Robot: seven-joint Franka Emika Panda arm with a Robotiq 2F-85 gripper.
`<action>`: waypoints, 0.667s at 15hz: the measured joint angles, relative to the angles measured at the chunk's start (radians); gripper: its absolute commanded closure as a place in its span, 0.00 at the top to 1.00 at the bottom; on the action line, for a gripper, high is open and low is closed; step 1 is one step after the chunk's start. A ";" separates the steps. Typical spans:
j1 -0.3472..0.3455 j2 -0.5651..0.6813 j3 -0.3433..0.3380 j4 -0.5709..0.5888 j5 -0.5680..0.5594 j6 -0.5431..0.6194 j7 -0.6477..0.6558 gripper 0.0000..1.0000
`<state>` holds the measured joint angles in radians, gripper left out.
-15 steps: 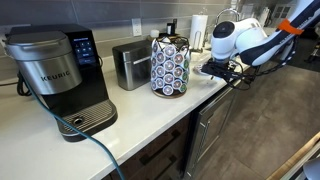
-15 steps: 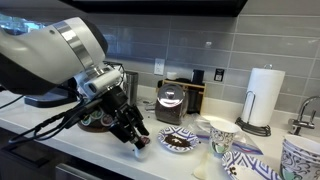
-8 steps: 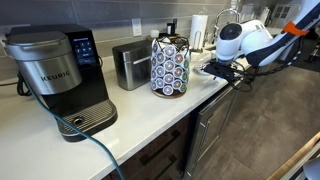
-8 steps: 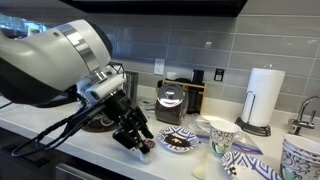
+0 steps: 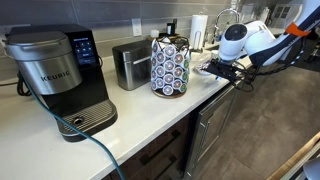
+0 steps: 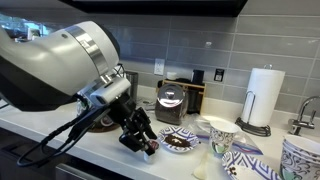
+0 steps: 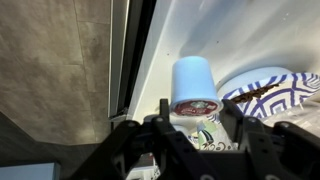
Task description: Remove the bottle from the bottle holder and put it on the table
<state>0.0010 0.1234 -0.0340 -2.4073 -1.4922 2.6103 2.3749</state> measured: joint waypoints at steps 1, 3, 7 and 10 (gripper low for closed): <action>0.000 0.003 -0.001 0.001 -0.003 0.002 0.001 0.29; 0.000 0.008 -0.001 0.003 -0.008 0.009 0.002 0.79; 0.000 0.020 -0.001 0.010 -0.010 0.032 0.002 0.99; 0.000 0.022 -0.001 0.019 -0.010 0.035 0.002 1.00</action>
<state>0.0010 0.1458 -0.0347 -2.3880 -1.5026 2.6452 2.3771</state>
